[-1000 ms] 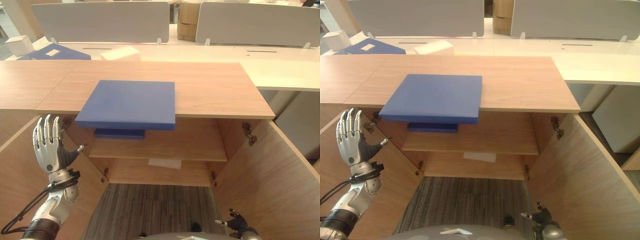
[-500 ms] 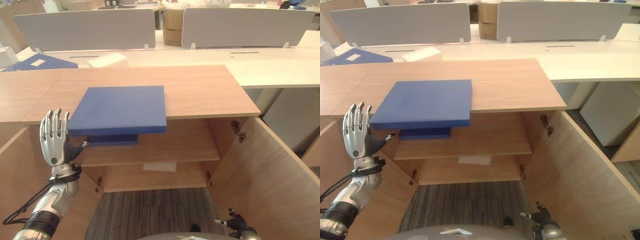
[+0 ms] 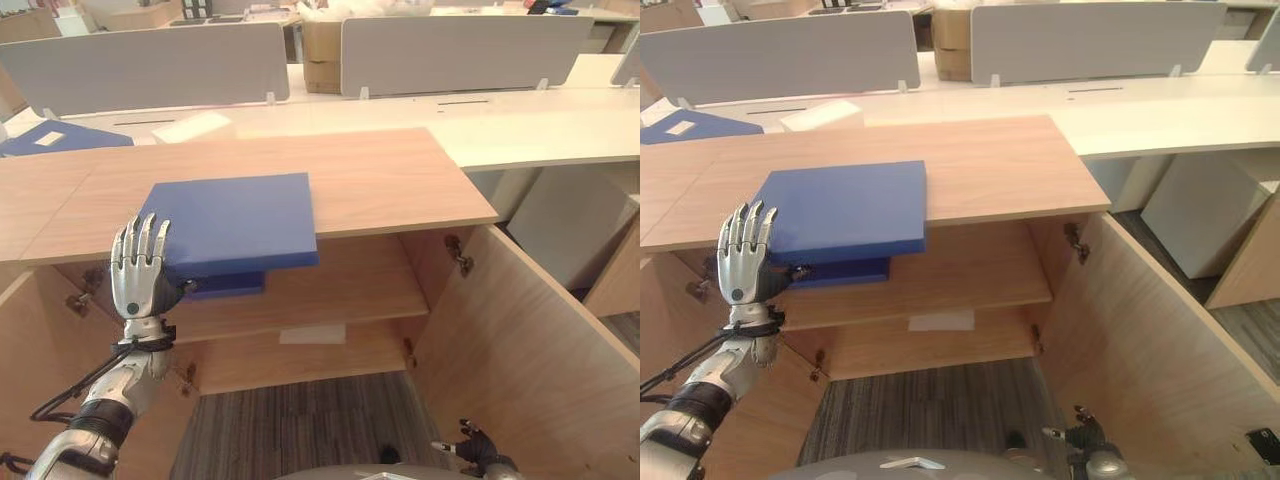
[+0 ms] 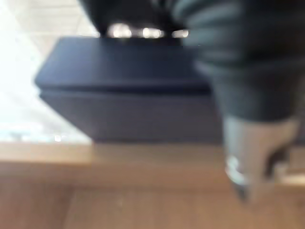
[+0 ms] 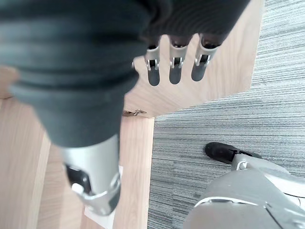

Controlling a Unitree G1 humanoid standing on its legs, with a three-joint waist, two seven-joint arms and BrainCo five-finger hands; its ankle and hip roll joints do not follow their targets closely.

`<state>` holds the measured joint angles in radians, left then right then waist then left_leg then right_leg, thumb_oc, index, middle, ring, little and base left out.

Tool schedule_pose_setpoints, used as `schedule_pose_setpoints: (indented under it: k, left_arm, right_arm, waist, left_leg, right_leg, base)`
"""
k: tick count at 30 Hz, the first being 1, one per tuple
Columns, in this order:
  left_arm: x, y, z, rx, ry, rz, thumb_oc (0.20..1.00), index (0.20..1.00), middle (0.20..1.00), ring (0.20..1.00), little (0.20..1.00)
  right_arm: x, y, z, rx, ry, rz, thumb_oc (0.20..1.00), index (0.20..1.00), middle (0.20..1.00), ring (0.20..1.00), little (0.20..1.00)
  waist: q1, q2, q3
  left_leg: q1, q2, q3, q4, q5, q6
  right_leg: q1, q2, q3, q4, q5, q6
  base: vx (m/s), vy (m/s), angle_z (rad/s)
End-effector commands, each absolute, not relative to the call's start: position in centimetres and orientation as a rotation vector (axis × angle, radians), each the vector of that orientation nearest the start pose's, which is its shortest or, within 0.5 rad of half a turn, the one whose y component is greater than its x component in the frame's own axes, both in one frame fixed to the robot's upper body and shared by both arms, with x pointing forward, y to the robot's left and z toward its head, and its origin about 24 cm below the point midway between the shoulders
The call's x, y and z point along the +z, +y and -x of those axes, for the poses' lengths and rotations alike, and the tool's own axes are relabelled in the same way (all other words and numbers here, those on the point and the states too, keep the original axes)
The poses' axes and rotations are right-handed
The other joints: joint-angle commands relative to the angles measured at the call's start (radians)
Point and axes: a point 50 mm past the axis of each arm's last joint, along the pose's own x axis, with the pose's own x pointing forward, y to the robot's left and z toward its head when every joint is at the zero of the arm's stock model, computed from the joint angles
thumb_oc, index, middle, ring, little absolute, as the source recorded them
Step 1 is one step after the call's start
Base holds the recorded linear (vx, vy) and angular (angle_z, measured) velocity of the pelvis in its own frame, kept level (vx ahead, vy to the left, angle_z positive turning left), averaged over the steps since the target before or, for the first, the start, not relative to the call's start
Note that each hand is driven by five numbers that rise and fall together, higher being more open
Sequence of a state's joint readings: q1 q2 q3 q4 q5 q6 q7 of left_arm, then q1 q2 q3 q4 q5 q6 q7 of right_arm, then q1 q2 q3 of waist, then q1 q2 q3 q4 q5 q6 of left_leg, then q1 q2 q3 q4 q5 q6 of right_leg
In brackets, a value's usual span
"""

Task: Put the empty folder in the office cabinet

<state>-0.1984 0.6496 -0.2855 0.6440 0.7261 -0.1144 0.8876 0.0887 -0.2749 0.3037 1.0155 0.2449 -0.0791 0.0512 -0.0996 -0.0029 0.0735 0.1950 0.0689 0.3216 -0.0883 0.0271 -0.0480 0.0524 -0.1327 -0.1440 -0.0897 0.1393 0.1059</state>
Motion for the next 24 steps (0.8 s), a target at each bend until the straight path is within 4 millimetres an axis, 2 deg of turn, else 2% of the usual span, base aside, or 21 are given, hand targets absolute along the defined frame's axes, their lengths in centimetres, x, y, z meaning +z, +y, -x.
schedule_pose_setpoints:
  k: [1, 2, 11, 13, 14, 16, 17, 18, 21, 22, 24]
  left_arm:
    - [6.0, 29.0, -28.6, 0.463, -0.342, -1.495, 0.395, 0.395, 0.395, 0.395, 0.395]
    - [5.9, 29.2, -28.7, 0.451, -0.325, -1.492, 0.200, 0.200, 0.200, 0.200, 0.200]
    - [7.0, 29.9, -28.7, 0.489, -0.341, -1.431, 0.200, 0.200, 0.200, 0.200, 0.200]
    - [8.6, 29.8, -28.8, 0.537, -0.427, -1.347, 0.200, 0.200, 0.200, 0.200, 0.200]
    - [8.6, 29.8, -28.8, 0.537, -0.427, -1.347, 0.200, 0.200, 0.200, 0.200, 0.200]
    - [9.9, 29.6, -28.7, 0.553, -0.509, -1.282, 0.200, 0.200, 0.200, 0.200, 0.200]
    - [11.3, 29.1, -28.6, 0.553, -0.592, -1.206, 0.200, 0.200, 0.200, 0.200, 0.200]
    - [11.3, 29.1, -28.6, 0.553, -0.592, -1.206, 0.200, 0.200, 0.200, 0.200, 0.200]
    - [13.8, 27.9, -28.7, 0.528, -0.688, -1.077, 0.200, 0.200, 0.200, 0.200, 0.200]
    - [15.1, 26.8, -28.6, 0.478, -0.742, -0.963, 0.200, 0.200, 0.200, 0.200, 0.200]
    - [16.2, 25.8, -28.4, 0.418, -0.780, -0.869, 0.200, 0.200, 0.200, 0.200, 0.200]
  right_arm:
    - [-13.9, -22.7, -13.6, 0.058, 0.956, 0.209, 1.000, 1.000, 1.000, 1.000, 1.000]
    - [-13.8, -22.8, -13.7, 0.058, 0.953, 0.214, 1.000, 1.000, 1.000, 1.000, 1.000]
    - [-13.6, -23.1, -14.1, 0.055, 0.938, 0.226, 1.000, 1.000, 1.000, 1.000, 1.000]
    - [-13.4, -23.2, -14.5, 0.045, 0.920, 0.222, 1.000, 1.000, 1.000, 1.000, 1.000]
    - [-13.4, -23.2, -14.5, 0.045, 0.920, 0.222, 1.000, 1.000, 1.000, 1.000, 1.000]
    - [-13.3, -23.2, -14.8, 0.040, 0.906, 0.213, 1.000, 1.000, 1.000, 1.000, 1.000]
    - [-13.2, -23.1, -15.0, 0.035, 0.897, 0.206, 1.000, 1.000, 1.000, 1.000, 1.000]
    - [-13.2, -23.1, -15.0, 0.035, 0.897, 0.206, 1.000, 1.000, 1.000, 1.000, 1.000]
    - [-13.2, -22.9, -15.1, 0.029, 0.889, 0.194, 1.000, 1.000, 1.000, 1.000, 1.000]
    - [-13.2, -22.6, -15.1, 0.027, 0.884, 0.187, 1.000, 1.000, 1.000, 1.000, 1.000]
    - [-13.2, -22.5, -15.1, 0.024, 0.881, 0.183, 1.000, 1.000, 1.000, 1.000, 1.000]
  waist:
    - [-0.002, 0.015, 0.039]
    - [-0.004, 0.017, 0.039]
    - [-0.001, 0.019, 0.042]
    - [0.010, 0.016, 0.043]
    - [0.010, 0.016, 0.043]
    - [0.020, 0.014, 0.043]
    - [0.029, 0.011, 0.041]
    - [0.029, 0.011, 0.041]
    - [0.041, 0.007, 0.036]
    - [0.048, 0.004, 0.034]
    - [0.055, 0.001, 0.030]
  left_leg:
    - [0.013, 0.041, -0.012, 0.001, -0.053, 0.005]
    - [0.014, 0.040, -0.010, 0.001, -0.053, 0.005]
    - [0.013, 0.036, -0.009, 0.001, -0.053, 0.008]
    - [0.011, 0.036, -0.017, 0.001, -0.052, 0.009]
    - [0.011, 0.036, -0.017, 0.001, -0.052, 0.009]
    - [0.012, 0.037, -0.023, 0.001, -0.053, 0.010]
    - [0.012, 0.038, -0.029, 0.001, -0.054, 0.010]
    - [0.012, 0.038, -0.029, 0.001, -0.054, 0.010]
    - [0.009, 0.039, -0.040, 0.001, -0.055, 0.009]
    - [0.008, 0.039, -0.046, 0.001, -0.055, 0.009]
    - [0.002, 0.039, -0.050, 0.001, -0.052, 0.008]
  right_leg:
    - [0.039, -0.044, 0.025, 0.002, -0.028, 0.076]
    - [0.038, -0.044, 0.028, 0.002, -0.028, 0.076]
    - [0.039, -0.043, 0.029, 0.002, -0.029, 0.075]
    - [0.042, -0.044, 0.023, 0.002, -0.030, 0.073]
    - [0.042, -0.044, 0.023, 0.002, -0.030, 0.073]
    - [0.047, -0.044, 0.017, 0.002, -0.033, 0.072]
    - [0.050, -0.044, 0.010, 0.002, -0.035, 0.070]
    - [0.050, -0.044, 0.010, 0.002, -0.035, 0.070]
    - [0.054, -0.045, 0.002, 0.002, -0.037, 0.070]
    - [0.056, -0.046, -0.003, 0.002, -0.038, 0.069]
    - [0.052, -0.046, -0.006, 0.002, -0.037, 0.067]
  base:
    - [0.00, 0.040, -0.10]
    - [0.00, 0.034, -0.06]
    - [-0.01, 0.008, -0.05]
    - [-0.03, -0.001, 0.01]
    - [0.00, 0.000, 0.00]
    - [-0.01, -0.013, 0.04]
    - [-0.01, -0.015, 0.03]
    - [0.00, 0.000, 0.00]
    - [-0.02, -0.022, 0.07]
    - [-0.02, -0.026, 0.15]
    - [-0.02, -0.020, 0.18]
